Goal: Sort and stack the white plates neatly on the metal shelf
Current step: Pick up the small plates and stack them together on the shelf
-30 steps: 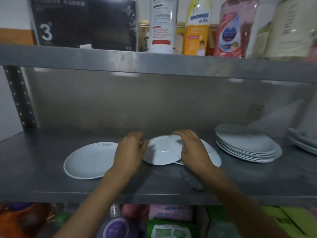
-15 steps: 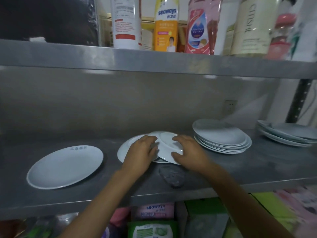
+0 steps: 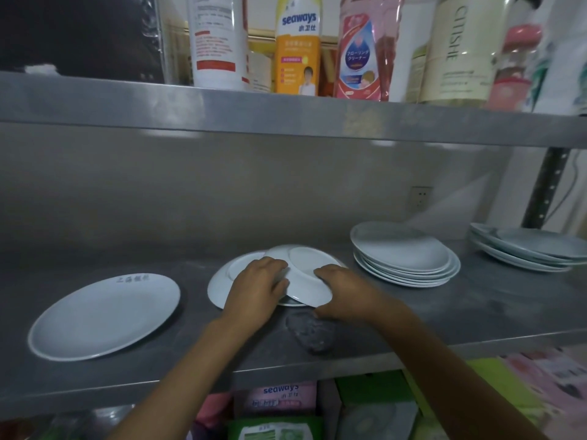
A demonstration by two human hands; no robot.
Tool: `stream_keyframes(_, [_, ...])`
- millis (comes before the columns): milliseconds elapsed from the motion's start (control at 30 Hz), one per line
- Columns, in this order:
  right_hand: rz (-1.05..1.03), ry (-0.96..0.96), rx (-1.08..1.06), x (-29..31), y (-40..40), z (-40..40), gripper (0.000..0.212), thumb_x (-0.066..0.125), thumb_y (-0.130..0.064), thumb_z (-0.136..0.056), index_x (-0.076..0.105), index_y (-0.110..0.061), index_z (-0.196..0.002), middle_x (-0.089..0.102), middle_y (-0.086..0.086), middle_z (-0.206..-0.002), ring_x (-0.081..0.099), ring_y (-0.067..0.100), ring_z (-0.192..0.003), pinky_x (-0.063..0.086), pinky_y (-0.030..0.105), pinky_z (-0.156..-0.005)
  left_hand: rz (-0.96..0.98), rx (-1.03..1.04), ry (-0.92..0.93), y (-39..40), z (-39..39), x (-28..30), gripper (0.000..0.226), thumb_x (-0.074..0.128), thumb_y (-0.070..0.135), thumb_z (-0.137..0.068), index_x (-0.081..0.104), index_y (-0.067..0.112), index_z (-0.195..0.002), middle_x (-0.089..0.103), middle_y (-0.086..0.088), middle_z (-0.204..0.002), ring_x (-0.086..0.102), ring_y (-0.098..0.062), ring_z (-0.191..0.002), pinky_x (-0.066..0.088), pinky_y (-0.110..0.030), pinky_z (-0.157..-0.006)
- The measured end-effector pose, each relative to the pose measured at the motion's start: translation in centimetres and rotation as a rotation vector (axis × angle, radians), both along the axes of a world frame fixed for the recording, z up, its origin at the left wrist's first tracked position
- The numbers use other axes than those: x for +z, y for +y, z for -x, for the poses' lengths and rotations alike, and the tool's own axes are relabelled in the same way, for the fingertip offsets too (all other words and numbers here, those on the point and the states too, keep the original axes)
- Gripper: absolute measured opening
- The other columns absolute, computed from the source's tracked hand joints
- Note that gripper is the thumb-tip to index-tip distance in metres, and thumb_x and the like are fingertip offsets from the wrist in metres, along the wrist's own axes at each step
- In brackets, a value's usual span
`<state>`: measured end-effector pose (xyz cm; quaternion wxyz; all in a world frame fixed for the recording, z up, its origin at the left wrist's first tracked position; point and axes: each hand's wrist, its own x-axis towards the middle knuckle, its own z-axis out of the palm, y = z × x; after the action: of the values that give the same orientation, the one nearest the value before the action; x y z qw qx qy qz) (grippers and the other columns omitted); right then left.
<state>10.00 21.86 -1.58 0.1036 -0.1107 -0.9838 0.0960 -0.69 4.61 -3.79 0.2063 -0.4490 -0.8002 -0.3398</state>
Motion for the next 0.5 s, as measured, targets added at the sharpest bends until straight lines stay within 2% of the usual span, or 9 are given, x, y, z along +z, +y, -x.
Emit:
stream_keyframes(100, [-0.021,0.017,0.019,0.13,-0.06,0.11,0.076,0.072,-0.038,-0.068,0.046,-0.018,-0.136,0.048,0.003,-0.140,0.044,0.021,-0.127,0.038,0.030,-0.104,0.019,0.010,-0.027,-0.12,0.05,-0.23,0.029,0.065,0.037,-0.083,0.065,0.020,-0.107,0.063,0.007,-0.103,0.055,-0.015,-0.097,0.048,-0.034,-0.079])
stream_keyframes(200, [-0.068,0.006,0.049,0.37,-0.26,0.24,0.051,0.068,-0.034,-0.069,0.057,-0.021,-0.117,0.060,0.002,-0.120,0.055,0.022,-0.110,0.047,0.032,-0.089,0.025,0.013,-0.021,-0.24,0.07,-0.45,0.031,0.069,0.042,-0.078,0.066,0.022,-0.102,0.063,0.010,-0.101,0.055,-0.014,-0.095,0.049,-0.035,-0.079])
stream_keyframes(267, [-0.098,-0.011,0.049,0.46,-0.48,0.12,0.042,0.066,-0.031,-0.070,0.057,-0.021,-0.109,0.062,0.002,-0.111,0.056,0.023,-0.102,0.049,0.033,-0.082,0.026,0.010,-0.021,-0.31,0.13,-0.49,0.035,0.071,0.045,-0.076,0.066,0.023,-0.102,0.062,0.011,-0.101,0.054,-0.013,-0.095,0.048,-0.032,-0.079])
stream_keyframes(333, [-0.132,-0.021,0.042,0.48,-0.64,-0.07,0.045,0.064,-0.029,-0.071,0.054,-0.018,-0.113,0.060,0.004,-0.113,0.055,0.024,-0.102,0.047,0.032,-0.081,0.030,0.006,-0.008,-0.41,0.17,-0.52,0.038,0.073,0.046,-0.074,0.066,0.023,-0.104,0.062,0.011,-0.103,0.054,-0.012,-0.096,0.048,-0.030,-0.079])
stream_keyframes(433, [-0.184,0.004,0.017,0.47,-0.75,-0.47,0.052,0.059,-0.028,-0.077,0.047,-0.013,-0.126,0.056,0.008,-0.122,0.054,0.028,-0.109,0.046,0.034,-0.088,0.031,0.002,0.007,-0.63,0.26,-0.61,0.042,0.076,0.040,-0.074,0.065,0.020,-0.110,0.062,0.007,-0.110,0.055,-0.014,-0.101,0.047,-0.030,-0.083])
stream_keyframes(500, [-0.221,0.048,-0.014,0.46,-0.64,-0.63,0.049,0.054,-0.027,-0.081,0.044,-0.010,-0.126,0.056,0.011,-0.122,0.055,0.031,-0.108,0.046,0.036,-0.088,0.029,0.003,0.003,-0.77,0.31,-0.67,0.045,0.077,0.037,-0.074,0.063,0.019,-0.113,0.061,0.006,-0.114,0.054,-0.015,-0.105,0.046,-0.029,-0.085])
